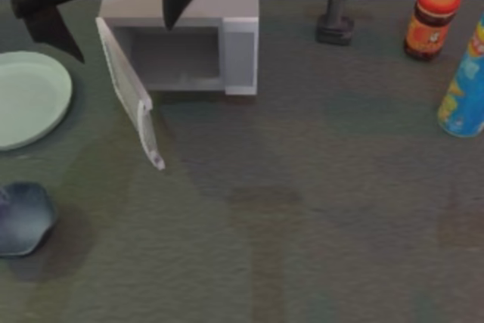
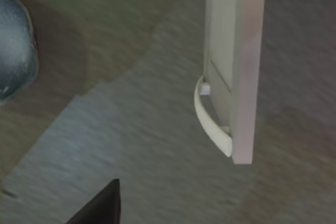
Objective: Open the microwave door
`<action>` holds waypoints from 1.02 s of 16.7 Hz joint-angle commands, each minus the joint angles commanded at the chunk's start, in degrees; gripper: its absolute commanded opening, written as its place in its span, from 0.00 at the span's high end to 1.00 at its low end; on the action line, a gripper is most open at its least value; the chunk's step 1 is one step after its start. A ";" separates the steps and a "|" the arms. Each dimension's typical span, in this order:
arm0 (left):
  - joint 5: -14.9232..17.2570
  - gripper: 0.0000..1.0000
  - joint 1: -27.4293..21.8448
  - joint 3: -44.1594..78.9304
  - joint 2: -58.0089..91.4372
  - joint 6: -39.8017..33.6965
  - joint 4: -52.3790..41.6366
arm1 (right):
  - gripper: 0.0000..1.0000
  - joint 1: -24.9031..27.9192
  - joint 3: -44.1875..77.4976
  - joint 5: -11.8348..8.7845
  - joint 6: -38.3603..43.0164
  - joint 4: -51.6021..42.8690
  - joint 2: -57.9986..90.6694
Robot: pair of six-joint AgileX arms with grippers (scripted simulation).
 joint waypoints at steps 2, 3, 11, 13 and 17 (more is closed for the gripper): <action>-0.77 0.00 -0.33 1.24 0.57 -1.46 -1.16 | 0.00 0.00 0.00 0.00 0.00 0.00 0.00; -0.77 0.00 -0.33 1.24 0.57 -1.46 -1.16 | 0.00 0.00 0.00 0.00 0.00 0.00 0.00; -0.74 0.00 0.21 -5.56 -0.78 -0.92 4.46 | 0.00 0.00 0.00 0.00 0.00 0.00 0.00; -0.75 0.00 0.44 -11.83 -1.99 -0.70 9.42 | 0.00 0.00 0.00 0.00 0.00 0.00 0.00; -0.73 0.00 0.90 -25.03 -4.44 -0.32 20.01 | 0.00 0.00 0.00 0.00 0.00 0.00 0.00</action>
